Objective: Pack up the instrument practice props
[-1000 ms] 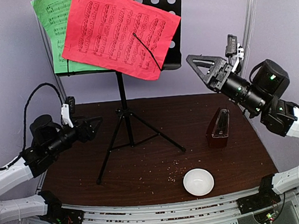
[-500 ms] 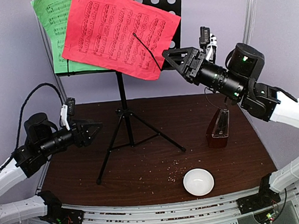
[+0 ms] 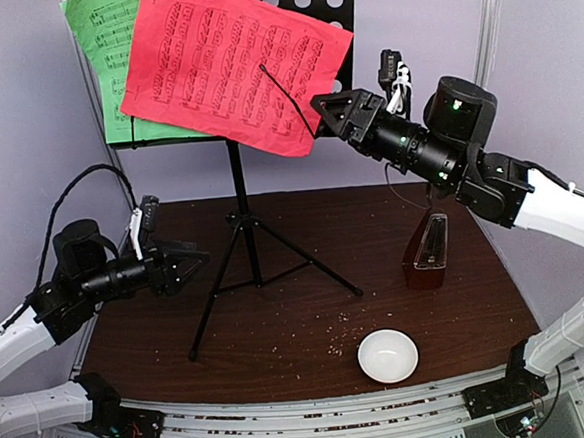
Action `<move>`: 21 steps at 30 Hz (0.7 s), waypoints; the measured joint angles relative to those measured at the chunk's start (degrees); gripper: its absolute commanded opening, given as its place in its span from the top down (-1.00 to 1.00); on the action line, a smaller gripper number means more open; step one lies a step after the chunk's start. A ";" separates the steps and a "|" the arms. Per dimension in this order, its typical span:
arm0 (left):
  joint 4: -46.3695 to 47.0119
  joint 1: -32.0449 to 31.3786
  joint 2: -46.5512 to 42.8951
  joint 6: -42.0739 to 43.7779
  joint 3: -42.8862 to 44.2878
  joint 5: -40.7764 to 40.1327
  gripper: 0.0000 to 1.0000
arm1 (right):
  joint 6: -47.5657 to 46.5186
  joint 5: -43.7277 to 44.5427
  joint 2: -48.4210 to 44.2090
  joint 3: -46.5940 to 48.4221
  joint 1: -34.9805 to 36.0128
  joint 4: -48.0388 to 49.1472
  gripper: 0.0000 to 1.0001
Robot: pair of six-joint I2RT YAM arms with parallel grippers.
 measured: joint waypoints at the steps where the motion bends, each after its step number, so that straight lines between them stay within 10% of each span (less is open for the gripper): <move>1: 0.22 0.00 0.42 0.13 0.00 0.74 -0.41 | -0.04 0.11 0.33 0.13 0.00 0.02 0.06; 21: 2.12 -17.42 6.91 6.75 13.25 3.26 -0.14 | -0.31 2.84 2.58 0.22 -0.17 7.89 0.40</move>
